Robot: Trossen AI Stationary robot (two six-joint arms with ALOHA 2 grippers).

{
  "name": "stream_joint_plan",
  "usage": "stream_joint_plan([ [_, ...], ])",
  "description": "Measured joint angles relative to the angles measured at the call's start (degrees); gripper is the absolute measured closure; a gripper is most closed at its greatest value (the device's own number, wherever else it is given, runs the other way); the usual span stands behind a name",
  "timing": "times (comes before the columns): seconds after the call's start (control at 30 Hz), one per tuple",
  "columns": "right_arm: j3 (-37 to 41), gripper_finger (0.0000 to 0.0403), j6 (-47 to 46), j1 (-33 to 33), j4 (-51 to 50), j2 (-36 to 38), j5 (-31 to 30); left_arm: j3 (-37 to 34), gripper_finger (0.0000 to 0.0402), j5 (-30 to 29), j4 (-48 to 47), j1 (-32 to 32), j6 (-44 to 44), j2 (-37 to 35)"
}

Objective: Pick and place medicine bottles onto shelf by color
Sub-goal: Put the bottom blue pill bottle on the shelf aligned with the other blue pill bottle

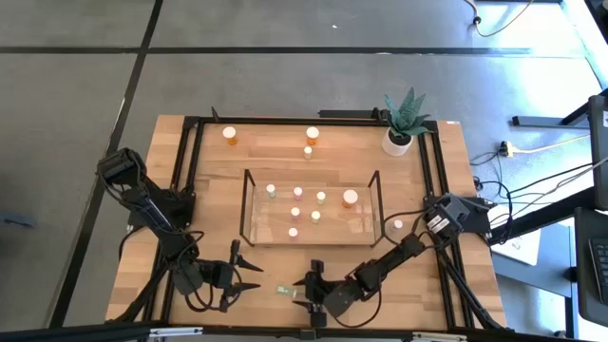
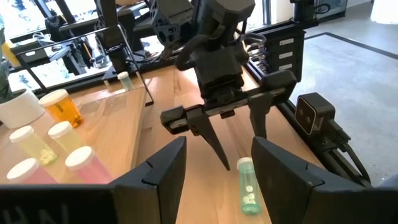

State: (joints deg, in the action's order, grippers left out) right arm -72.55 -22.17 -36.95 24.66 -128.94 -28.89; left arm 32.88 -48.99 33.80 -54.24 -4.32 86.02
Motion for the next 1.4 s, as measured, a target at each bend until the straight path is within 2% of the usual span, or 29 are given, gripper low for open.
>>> stream_joint_plan([
  [0.13,0.0,0.0169,-0.01,0.0,0.03,-0.18,-0.28,0.0,0.0227,0.0,-0.06,0.0,-0.03,0.0],
  [0.27,0.0,0.0169,-0.02,0.0,0.0,-0.18,-3.06,0.0,0.0227,0.0,-0.04,0.0,-0.07,0.0],
  [1.4,0.02,0.0169,0.17,-0.04,-0.49,-1.0,-3.56,0.0,0.0227,-0.01,-0.39,0.01,-0.22,0.0],
])
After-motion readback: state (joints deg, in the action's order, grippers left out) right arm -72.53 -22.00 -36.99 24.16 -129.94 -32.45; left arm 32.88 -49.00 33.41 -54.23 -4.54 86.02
